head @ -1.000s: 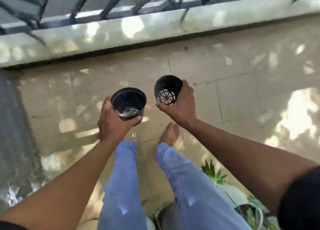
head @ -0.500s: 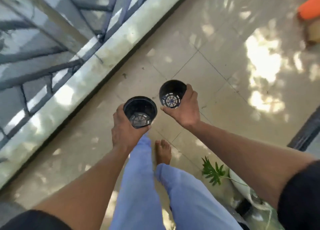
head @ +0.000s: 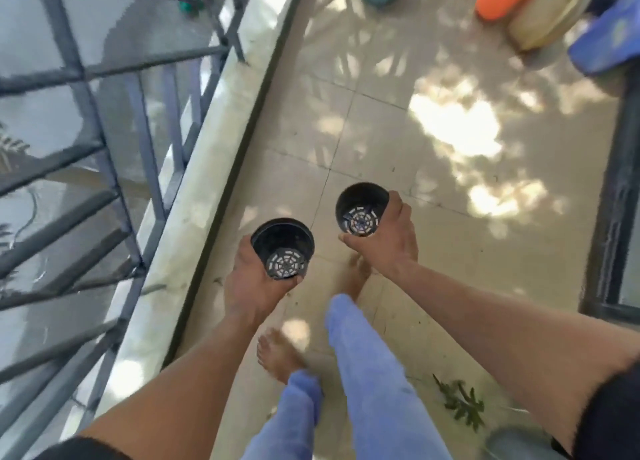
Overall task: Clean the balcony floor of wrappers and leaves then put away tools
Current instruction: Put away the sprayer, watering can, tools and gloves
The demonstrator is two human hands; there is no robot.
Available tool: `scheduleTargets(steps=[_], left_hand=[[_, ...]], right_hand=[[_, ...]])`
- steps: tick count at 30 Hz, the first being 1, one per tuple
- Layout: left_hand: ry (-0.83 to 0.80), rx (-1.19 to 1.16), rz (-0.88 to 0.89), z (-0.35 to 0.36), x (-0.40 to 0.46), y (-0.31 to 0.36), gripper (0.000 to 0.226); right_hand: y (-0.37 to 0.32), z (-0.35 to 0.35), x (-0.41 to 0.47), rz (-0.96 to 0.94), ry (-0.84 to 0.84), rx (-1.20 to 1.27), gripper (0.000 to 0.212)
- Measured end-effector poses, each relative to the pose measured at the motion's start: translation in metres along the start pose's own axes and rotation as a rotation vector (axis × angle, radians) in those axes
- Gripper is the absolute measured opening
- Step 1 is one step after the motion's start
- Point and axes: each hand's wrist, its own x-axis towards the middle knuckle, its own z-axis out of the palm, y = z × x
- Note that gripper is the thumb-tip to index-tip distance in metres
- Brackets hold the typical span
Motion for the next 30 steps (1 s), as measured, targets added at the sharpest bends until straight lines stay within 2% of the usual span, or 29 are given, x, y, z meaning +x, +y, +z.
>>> scheduleTargets(steps=[8,20,30], left_hand=[[-0.046,-0.028,0.06,0.015,0.09,0.139,0.106],[-0.085,-0.081,0.092,0.047,0.264,0.344,0.109],[-0.178,-0.007,0.17,0.095,0.417,0.487,0.116]], right_hand=[[0.015,-0.079,0.11,0.101,-0.005,0.0,0.128],[0.0,-0.204,0.318,0.131,0.057,0.113,0.126],[0.01,-0.281,0.502,0.272,0.063,0.107,0.128]])
